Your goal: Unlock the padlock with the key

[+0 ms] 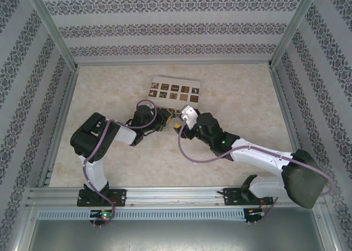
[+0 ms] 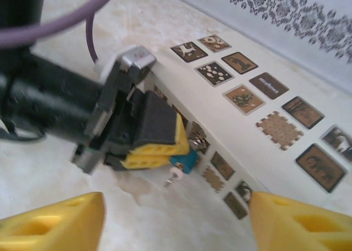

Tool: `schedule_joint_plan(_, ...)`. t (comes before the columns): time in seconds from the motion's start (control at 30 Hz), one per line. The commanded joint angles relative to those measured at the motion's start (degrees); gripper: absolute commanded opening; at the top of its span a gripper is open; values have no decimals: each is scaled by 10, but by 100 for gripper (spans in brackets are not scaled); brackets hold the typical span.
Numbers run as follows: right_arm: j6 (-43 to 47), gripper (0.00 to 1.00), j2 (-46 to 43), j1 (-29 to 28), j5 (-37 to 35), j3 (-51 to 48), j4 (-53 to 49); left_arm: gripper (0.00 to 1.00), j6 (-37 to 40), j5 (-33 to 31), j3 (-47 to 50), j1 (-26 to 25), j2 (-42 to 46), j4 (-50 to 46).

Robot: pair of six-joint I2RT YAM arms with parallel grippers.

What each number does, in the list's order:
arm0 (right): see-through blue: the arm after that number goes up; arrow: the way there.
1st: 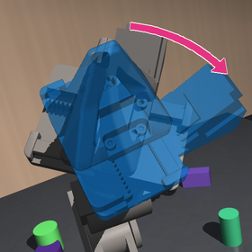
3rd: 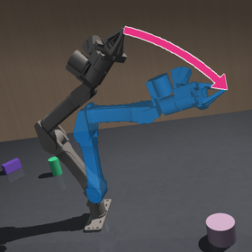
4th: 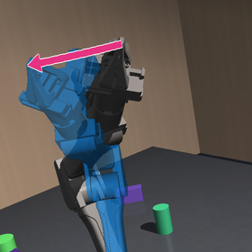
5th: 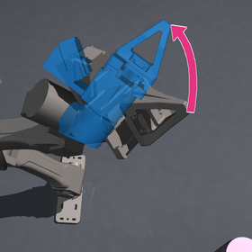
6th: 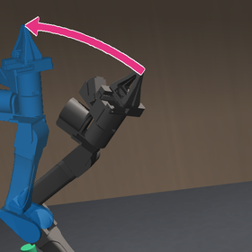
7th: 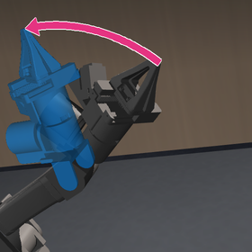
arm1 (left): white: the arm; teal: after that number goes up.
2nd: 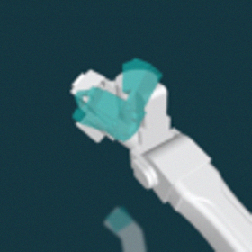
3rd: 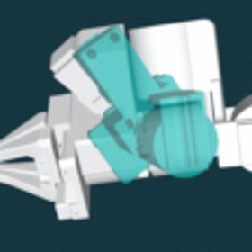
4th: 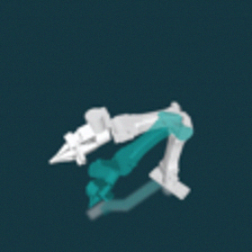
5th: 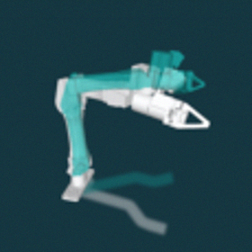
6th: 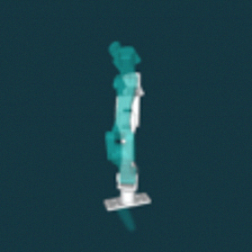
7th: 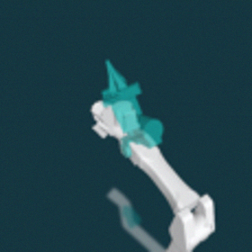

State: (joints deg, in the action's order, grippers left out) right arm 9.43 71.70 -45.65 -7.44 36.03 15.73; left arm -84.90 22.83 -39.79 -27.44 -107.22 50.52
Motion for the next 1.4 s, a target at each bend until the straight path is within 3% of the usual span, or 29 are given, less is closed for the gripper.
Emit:
schedule_joint_plan(0.0, 146, 87, -10, -6, -68, 13, -11, 14, -5, 17, -16, -6, 17, 15)
schedule_joint_plan(0.03, 161, 97, -9, -6, -79, 14, -5, 14, -5, 17, -17, -6, 17, 15)
schedule_joint_plan(0.2, 213, 98, 8, -7, -109, 23, 3, 14, -7, 22, -21, -7, 13, 13)
schedule_joint_plan(0.33, 250, 98, 29, -8, -94, 29, -18, 14, -9, 21, -21, -6, 14, 16)
schedule_joint_plan(0.73, 259, 74, 116, -16, -47, 60, -51, 14, -16, 23, -22, -6, 11, 16)
schedule_joint_plan(1.37, 220, 53, 208, -15, -41, 83, 3, 14, -18, 22, -21, -6, 11, 20)
